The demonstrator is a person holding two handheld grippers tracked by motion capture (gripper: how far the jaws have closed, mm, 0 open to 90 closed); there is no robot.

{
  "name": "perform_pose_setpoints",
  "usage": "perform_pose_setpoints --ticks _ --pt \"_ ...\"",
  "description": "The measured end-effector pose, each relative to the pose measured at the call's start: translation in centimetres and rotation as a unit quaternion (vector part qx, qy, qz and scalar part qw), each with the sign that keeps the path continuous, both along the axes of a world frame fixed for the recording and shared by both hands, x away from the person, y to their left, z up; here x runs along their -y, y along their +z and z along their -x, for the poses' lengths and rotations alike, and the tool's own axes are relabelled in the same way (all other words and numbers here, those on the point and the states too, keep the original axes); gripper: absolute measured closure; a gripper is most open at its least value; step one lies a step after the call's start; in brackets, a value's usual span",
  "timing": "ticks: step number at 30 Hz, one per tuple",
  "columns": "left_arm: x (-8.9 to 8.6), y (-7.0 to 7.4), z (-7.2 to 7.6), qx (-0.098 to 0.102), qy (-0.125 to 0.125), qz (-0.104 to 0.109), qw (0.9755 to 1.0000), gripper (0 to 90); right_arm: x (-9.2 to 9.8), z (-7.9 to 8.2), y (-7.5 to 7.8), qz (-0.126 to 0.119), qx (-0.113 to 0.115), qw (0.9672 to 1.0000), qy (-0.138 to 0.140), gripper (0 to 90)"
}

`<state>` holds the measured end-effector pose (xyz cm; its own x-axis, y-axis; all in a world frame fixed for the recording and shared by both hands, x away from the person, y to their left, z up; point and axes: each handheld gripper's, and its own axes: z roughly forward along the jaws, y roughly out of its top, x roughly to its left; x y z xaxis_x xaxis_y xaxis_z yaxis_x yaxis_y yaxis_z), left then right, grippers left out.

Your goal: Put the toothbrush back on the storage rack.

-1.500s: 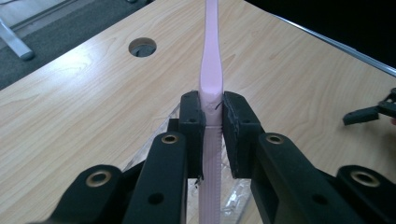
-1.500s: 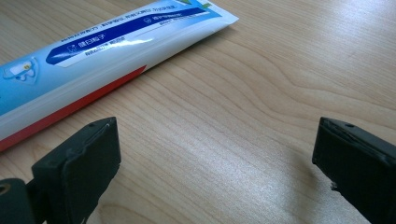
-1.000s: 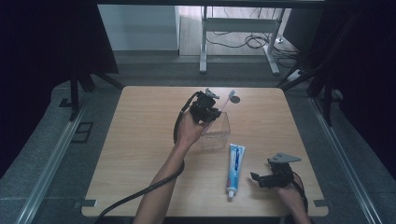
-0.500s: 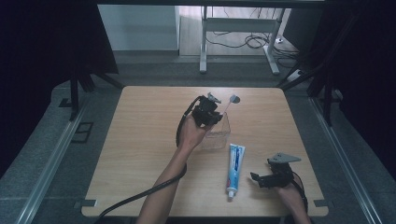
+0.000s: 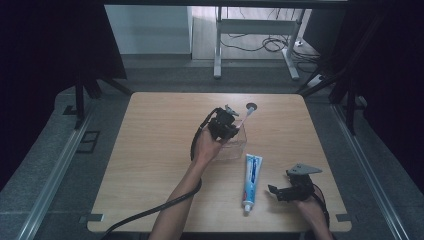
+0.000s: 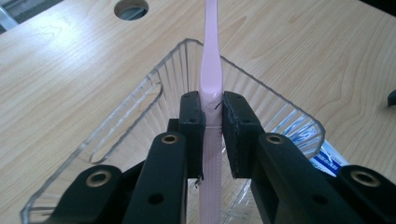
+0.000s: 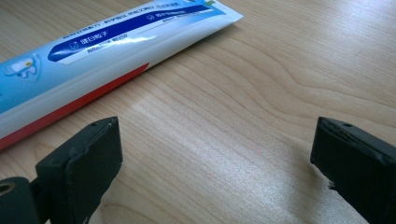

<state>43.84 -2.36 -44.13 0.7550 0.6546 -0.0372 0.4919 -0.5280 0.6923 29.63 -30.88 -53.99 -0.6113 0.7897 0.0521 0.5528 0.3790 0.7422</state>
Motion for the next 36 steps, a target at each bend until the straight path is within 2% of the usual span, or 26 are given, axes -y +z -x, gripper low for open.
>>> perform_pose_setpoints --ticks 5,18,26,28,32,36 --pt "0.3 -0.3 0.1 0.0 -0.001 -0.003 1.0 78.7 0.0 0.0 0.0 0.0 0.0 1.0 -0.001 2.6" --pt "0.8 -0.9 0.5 0.001 -0.011 -0.041 0.9991 78.6 0.0 0.0 0.0 0.002 0.001 1.0 0.0 2.6" --pt "0.9 -1.1 0.6 -0.001 -0.014 -0.049 0.9987 78.6 0.0 0.0 0.0 0.002 0.0 1.0 0.0 2.6" --pt "0.9 -1.1 0.7 0.004 -0.017 -0.055 0.9984 78.5 0.0 0.0 0.0 0.003 0.0 1.0 0.0 2.6" --pt "1.4 -1.4 0.9 0.011 -0.033 -0.084 0.9959 78.1 -0.1 0.0 -0.1 0.003 -0.004 1.0 0.001 2.6" --pt "1.4 -1.4 0.9 0.012 -0.033 -0.08 0.9962 77.4 0.0 0.0 -0.1 0.003 -0.004 1.0 0.001 2.6"
